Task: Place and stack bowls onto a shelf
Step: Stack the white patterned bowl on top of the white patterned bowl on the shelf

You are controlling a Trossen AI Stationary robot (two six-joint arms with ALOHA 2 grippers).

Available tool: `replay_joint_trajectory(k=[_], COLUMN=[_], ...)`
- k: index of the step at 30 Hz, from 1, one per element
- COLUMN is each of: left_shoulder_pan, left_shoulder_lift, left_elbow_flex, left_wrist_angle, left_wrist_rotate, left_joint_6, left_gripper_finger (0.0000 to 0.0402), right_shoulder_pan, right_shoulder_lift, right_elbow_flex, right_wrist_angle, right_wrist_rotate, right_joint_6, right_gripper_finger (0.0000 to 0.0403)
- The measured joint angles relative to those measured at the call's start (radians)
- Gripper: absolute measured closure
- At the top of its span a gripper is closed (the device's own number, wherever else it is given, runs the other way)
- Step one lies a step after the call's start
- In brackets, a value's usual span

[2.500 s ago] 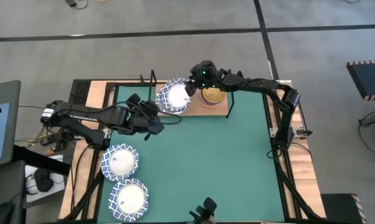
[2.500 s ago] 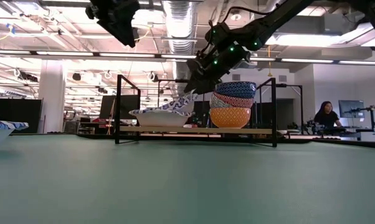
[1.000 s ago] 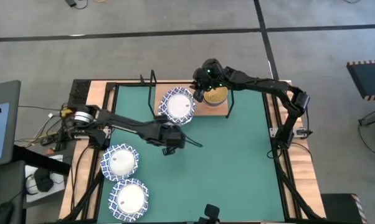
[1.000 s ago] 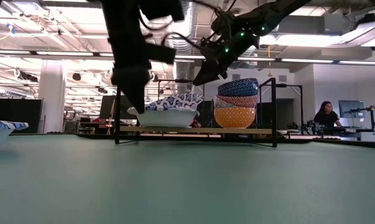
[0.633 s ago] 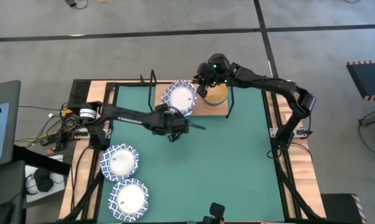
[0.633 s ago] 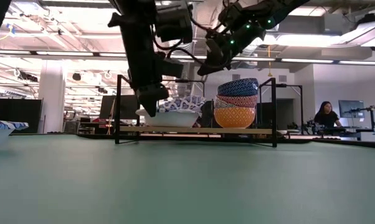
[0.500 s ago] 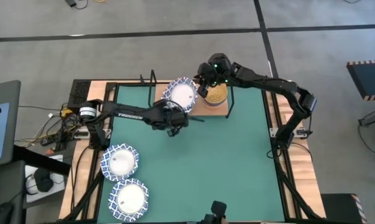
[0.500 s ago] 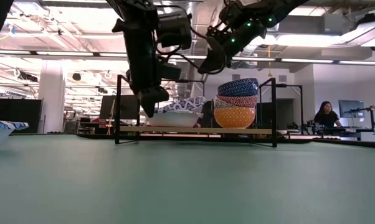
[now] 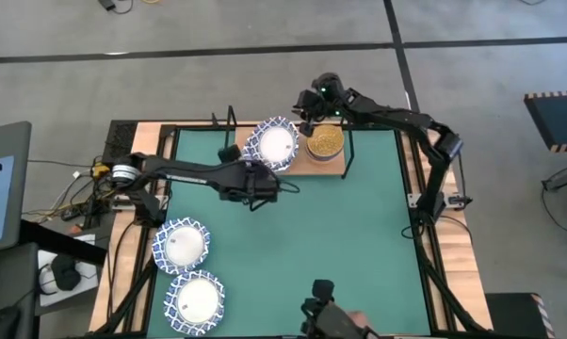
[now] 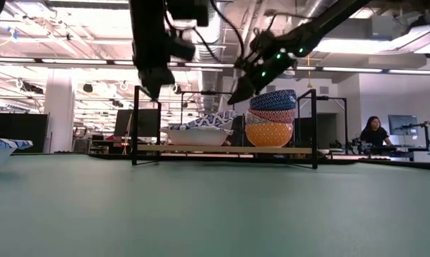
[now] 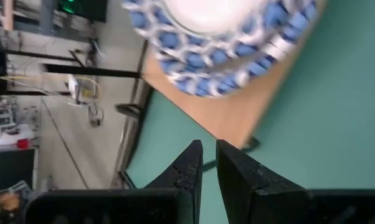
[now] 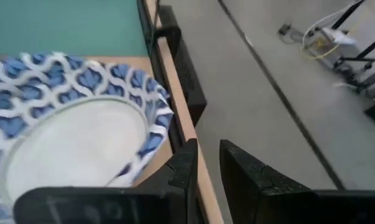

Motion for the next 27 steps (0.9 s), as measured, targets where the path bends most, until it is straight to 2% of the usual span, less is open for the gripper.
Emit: replay_joint_trajectory(k=[4, 11, 19, 23, 27], left_shoulder_pan=[0.007, 0.006, -0.003, -0.034, -0.043], left_shoulder_lift=[-0.092, -0.252, -0.327, -0.310, -0.301], left_elbow_flex=[0.016, 0.002, 0.001, -0.030, -0.166], left_wrist_angle=[0.006, 0.021, 0.038, 0.103, 0.317], left_wrist_rotate=[-0.019, -0.036, -0.056, 0.030, 0.142], left_joint_6=[-0.001, -0.036, -0.073, -0.049, 0.033], left_gripper_finger=[0.0366, 0.0366, 0.0366, 0.0369, 0.0379], right_shoulder_pan=[0.005, 0.031, 0.056, 0.051, 0.044], right_shoulder_lift=[0.080, 0.136, 0.112, 0.068, 0.049], right_elbow_flex=[0.050, 0.125, 0.129, 0.130, 0.130], right_wrist_angle=[-0.001, -0.092, -0.126, -0.113, -0.104], right_wrist_rotate=[-0.016, -0.127, -0.086, -0.079, -0.094], right_joint_6=[-0.006, -0.052, -0.087, -0.079, -0.040], right_gripper_finger=[0.0323, 0.0337, 0.0338, 0.0338, 0.0337])
